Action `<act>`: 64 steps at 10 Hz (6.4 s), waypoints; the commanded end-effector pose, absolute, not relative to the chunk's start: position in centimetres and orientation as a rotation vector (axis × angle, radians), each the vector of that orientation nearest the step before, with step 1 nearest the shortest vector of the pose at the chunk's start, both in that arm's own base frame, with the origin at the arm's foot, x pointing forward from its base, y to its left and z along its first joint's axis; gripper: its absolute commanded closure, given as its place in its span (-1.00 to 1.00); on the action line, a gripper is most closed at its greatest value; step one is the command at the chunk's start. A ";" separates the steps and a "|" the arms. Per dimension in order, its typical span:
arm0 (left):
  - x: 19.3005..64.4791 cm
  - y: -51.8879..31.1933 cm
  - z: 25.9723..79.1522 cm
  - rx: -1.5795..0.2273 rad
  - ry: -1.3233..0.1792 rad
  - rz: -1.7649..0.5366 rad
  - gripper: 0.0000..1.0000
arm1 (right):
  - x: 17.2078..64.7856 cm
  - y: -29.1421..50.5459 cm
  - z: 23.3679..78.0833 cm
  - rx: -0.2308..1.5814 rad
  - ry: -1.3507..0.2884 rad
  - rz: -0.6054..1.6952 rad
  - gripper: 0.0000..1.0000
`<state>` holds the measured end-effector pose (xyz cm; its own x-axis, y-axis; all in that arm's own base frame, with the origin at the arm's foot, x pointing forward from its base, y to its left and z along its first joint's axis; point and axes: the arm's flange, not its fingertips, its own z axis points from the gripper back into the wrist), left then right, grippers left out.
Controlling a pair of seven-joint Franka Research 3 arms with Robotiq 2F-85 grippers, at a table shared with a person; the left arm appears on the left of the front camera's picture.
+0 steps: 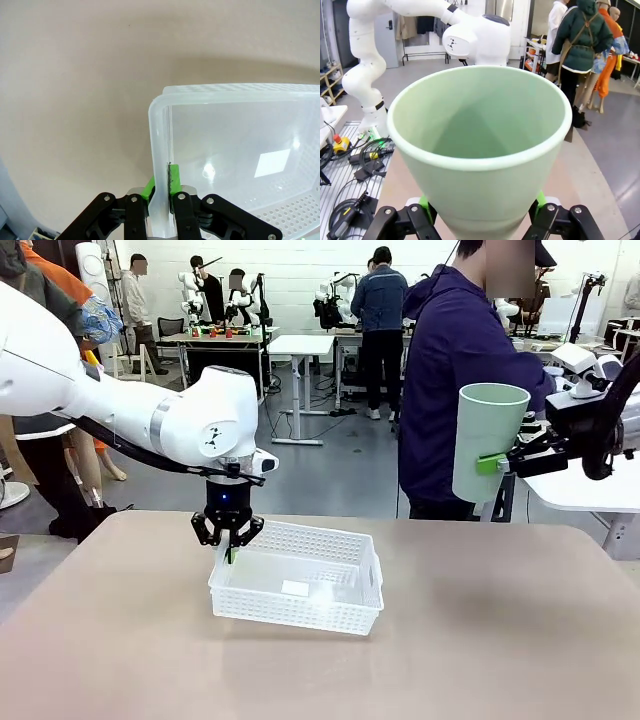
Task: Clean and organize the cups into the basket.
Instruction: Pick up the Organizing basket and move it to the center of the table, then pick up the Reusable plastic cup from the right side of the table and place it inside the Organizing basket, then pick up the Reusable plastic cup from the right side of the table and stack it inside the Organizing basket in the center of the table.
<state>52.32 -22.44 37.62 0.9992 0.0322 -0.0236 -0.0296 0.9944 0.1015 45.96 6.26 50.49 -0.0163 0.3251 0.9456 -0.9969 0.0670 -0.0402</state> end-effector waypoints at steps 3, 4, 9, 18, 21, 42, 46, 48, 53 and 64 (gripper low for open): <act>52.3 -22.4 37.6 0.101 0.025 0.031 1.00 | 46.0 6.3 50.5 0.898 -1.017 1.315 -0.67; 52.3 -22.4 37.6 0.101 0.025 0.031 1.00 | 45.2 10.4 51.5 0.789 -0.868 1.474 -0.67; 52.3 -22.4 37.6 0.101 0.025 0.031 1.00 | 48.6 29.4 52.4 0.458 -0.291 1.605 -0.67; 52.3 -22.4 37.6 0.101 0.025 0.031 1.00 | 52.8 37.7 41.4 0.372 -0.077 1.505 -0.67; 52.3 -22.4 37.6 0.101 0.025 0.031 1.00 | 52.6 37.8 38.6 0.379 -0.006 1.519 -0.67; 52.3 -22.4 37.6 0.101 0.025 0.031 1.00 | 40.9 -12.1 42.9 0.940 -1.186 1.276 -1.00; 52.3 -22.4 37.6 0.101 0.025 0.031 1.00 | 37.7 -16.2 39.6 0.912 -1.225 1.124 -1.00; 52.3 -22.4 37.6 0.101 0.025 0.031 1.00 | 38.1 -16.5 40.0 0.923 -1.190 1.138 -1.00; 52.3 -22.4 37.6 0.101 0.025 0.031 1.00 | 38.1 -16.5 40.0 0.923 -1.190 1.138 -1.00; 52.3 -22.4 37.6 0.101 0.025 0.031 1.00 | 39.2 -13.9 35.5 0.932 -1.099 1.174 -1.00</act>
<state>52.35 -22.48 37.43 0.9991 0.0323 -0.0277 -0.0293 0.9944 0.1013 38.34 -15.31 37.90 0.0364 0.1819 0.9826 -0.9818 0.1898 0.0012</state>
